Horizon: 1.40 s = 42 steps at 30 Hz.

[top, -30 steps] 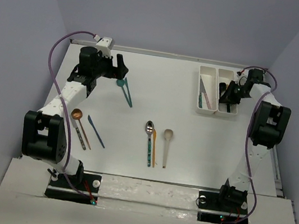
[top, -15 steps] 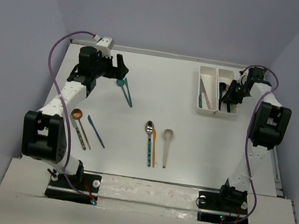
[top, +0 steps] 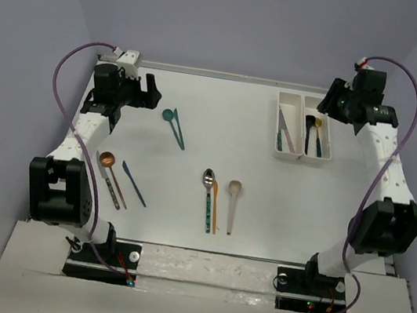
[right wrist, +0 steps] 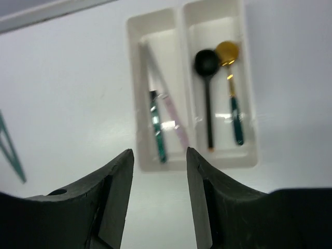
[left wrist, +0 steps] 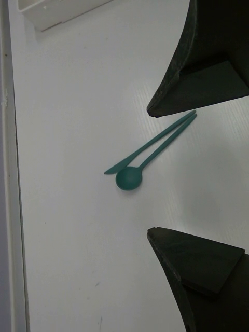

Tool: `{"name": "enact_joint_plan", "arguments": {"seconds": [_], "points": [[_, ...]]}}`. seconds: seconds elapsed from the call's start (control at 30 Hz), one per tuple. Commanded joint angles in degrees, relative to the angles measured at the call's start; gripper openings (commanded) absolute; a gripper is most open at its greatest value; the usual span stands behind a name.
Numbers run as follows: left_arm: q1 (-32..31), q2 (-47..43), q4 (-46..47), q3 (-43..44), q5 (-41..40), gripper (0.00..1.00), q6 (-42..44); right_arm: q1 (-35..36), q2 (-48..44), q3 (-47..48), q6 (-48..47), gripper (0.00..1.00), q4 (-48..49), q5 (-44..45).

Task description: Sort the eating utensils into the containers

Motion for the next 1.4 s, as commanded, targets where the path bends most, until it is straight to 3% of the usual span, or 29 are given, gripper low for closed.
{"name": "enact_joint_plan", "arguments": {"seconds": [0.0,0.13,0.17,0.3,0.37,0.57,1.03,1.1,1.13,1.23,1.37], "points": [[5.45,-4.93,-1.68,-1.69,0.16,0.99,7.43,17.01,-14.97,-13.3,6.58,0.52,0.67,12.67],[11.51,-9.67,-2.82,-6.26,-2.21,0.99,13.58,33.18,-23.08,-30.86,16.15,0.52,4.27,20.13],[12.4,-10.65,-3.09,-7.14,-2.65,0.99,14.82,40.0,-23.8,-32.73,18.1,0.52,4.46,21.82],[15.74,-16.09,-3.88,-13.28,-6.85,0.99,19.92,54.17,-22.15,-35.91,27.59,0.58,4.02,27.89],[16.27,-17.68,-3.88,-16.62,-8.27,0.99,21.76,57.19,-17.86,-36.09,29.36,0.59,3.93,27.9],[16.36,-22.34,-1.95,-24.18,-11.17,0.99,23.18,60.37,-6.78,-36.45,34.03,0.61,5.16,24.74],[16.36,-25.16,-0.54,-27.45,-10.21,0.99,23.45,60.9,1.23,-40.23,38.86,0.54,5.6,28.96],[16.36,-25.16,-0.45,-27.63,-10.39,0.99,23.62,60.9,3.43,-39.79,38.6,0.5,5.95,29.04],[16.36,-25.16,-0.28,-27.72,-10.56,0.99,23.71,60.9,4.04,-39.52,38.51,0.39,6.21,29.57],[16.36,-25.42,-0.19,-28.07,-10.91,0.99,23.89,60.9,4.49,-39.34,38.77,0.18,6.13,30.71],[16.36,-25.6,-0.01,-28.42,-11.0,0.99,23.97,60.9,1.77,-39.87,39.3,0.15,5.78,32.64]]}}
